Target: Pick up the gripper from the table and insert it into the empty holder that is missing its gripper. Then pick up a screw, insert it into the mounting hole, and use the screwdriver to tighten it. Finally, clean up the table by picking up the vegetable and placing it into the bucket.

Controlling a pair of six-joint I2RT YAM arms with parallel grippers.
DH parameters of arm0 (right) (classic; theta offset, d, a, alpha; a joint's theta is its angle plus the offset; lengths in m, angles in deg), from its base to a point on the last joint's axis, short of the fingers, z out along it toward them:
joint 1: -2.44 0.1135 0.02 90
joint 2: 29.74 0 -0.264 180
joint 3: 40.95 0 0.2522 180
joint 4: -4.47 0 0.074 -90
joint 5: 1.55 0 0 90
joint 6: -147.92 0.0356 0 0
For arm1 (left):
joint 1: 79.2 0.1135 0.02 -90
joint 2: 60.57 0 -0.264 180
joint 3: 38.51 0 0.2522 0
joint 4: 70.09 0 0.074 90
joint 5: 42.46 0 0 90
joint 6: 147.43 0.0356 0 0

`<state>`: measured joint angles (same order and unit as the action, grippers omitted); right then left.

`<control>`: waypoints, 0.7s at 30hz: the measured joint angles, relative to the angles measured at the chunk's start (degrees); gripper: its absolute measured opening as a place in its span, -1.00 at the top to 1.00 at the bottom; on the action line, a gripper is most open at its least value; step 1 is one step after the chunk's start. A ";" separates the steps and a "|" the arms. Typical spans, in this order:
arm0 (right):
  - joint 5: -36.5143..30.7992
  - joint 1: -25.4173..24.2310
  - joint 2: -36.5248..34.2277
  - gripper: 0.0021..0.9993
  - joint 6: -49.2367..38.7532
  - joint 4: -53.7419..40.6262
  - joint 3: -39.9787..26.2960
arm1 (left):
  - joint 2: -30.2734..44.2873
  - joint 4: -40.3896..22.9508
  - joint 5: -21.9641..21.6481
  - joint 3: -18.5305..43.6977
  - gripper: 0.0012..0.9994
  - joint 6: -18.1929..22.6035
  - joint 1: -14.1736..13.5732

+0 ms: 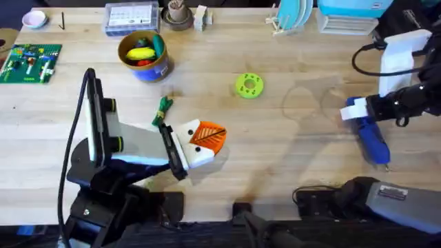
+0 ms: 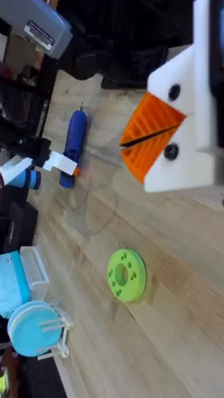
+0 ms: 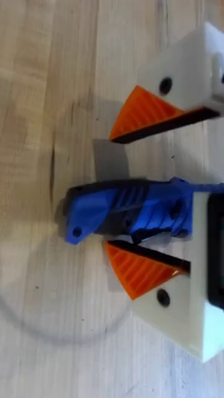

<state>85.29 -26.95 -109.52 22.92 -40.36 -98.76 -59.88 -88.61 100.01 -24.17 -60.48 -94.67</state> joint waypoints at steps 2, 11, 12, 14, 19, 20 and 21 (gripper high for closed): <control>0.02 0.00 0.01 -0.99 0.00 0.02 0.00 | 0.00 0.00 0.00 0.00 0.98 0.00 0.00; -0.02 0.00 0.02 -0.99 -1.06 -4.62 0.00 | 0.00 0.00 0.00 0.00 0.98 0.00 0.00; 0.00 0.01 0.02 -0.99 -1.40 -5.25 0.00 | 0.00 0.00 0.00 0.00 0.98 0.00 0.00; 0.02 0.02 0.02 -0.98 -1.97 -5.29 0.00 | 0.00 0.00 0.00 0.00 0.98 0.00 0.00; 0.22 0.02 0.02 -0.96 -2.82 -5.07 0.00 | 0.00 0.00 0.00 0.00 0.98 0.00 0.00; 0.26 0.02 0.02 -0.94 -2.93 -5.07 0.00 | 0.00 0.00 0.00 0.00 0.98 0.00 0.00; 0.38 0.09 0.02 -0.89 -2.97 -5.09 0.00 | 0.00 0.00 0.00 0.00 0.98 0.00 0.00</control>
<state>85.67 -26.86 -109.50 19.95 -45.45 -98.76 -59.88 -88.61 100.01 -24.17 -60.48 -94.67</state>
